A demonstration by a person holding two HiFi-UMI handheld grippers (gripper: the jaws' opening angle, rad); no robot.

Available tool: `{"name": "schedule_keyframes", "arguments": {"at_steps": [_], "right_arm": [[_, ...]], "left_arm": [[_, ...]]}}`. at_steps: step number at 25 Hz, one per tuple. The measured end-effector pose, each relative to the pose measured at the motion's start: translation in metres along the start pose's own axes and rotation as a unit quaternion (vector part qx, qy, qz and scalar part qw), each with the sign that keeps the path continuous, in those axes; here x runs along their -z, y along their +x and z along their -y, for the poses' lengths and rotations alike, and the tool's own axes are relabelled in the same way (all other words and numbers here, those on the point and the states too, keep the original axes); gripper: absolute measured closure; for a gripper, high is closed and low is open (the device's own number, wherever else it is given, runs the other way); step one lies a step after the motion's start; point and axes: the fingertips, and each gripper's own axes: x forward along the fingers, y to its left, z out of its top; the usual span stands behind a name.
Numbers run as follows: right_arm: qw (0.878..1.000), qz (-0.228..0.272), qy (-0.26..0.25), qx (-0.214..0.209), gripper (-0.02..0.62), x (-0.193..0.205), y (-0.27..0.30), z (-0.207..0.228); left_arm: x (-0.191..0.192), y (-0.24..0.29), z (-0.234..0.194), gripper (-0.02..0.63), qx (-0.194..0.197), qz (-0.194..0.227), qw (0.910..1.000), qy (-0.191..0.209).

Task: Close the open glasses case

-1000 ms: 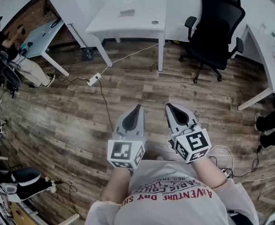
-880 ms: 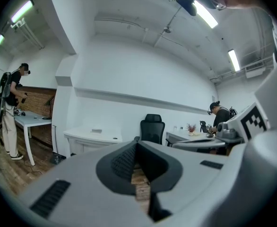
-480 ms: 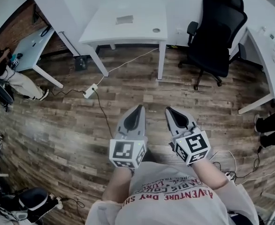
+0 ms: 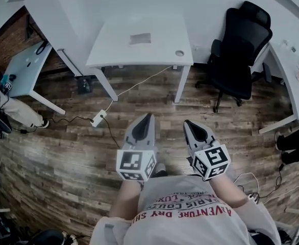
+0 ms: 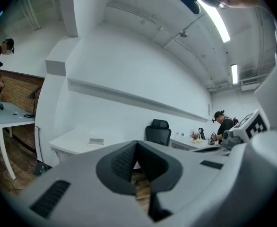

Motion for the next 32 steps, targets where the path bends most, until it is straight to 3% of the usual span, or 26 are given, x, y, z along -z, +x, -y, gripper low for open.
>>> {"name": "schedule_keyframes", "arguments": {"at_steps": [9, 15, 24, 32], "right_arm": [[1.000, -0.017, 0.005, -0.013, 0.584, -0.012, 0.083, 0.007], [0.999, -0.021, 0.009, -0.040, 0.584, -0.014, 0.150, 0.037], [0.992, -0.036, -0.002, -0.118, 0.584, -0.050, 0.277, 0.103], [0.984, -0.056, -0.006, -0.166, 0.584, -0.085, 0.391, 0.189]], "left_arm": [[0.003, 0.044, -0.067, 0.609, -0.013, -0.012, 0.9996, -0.023], [0.015, 0.093, -0.106, 0.609, -0.042, -0.023, 0.9985, -0.026], [-0.006, 0.209, -0.161, 0.609, -0.108, -0.032, 0.9936, 0.001], [-0.019, 0.337, -0.208, 0.609, -0.148, -0.046, 0.9878, -0.015]]}}
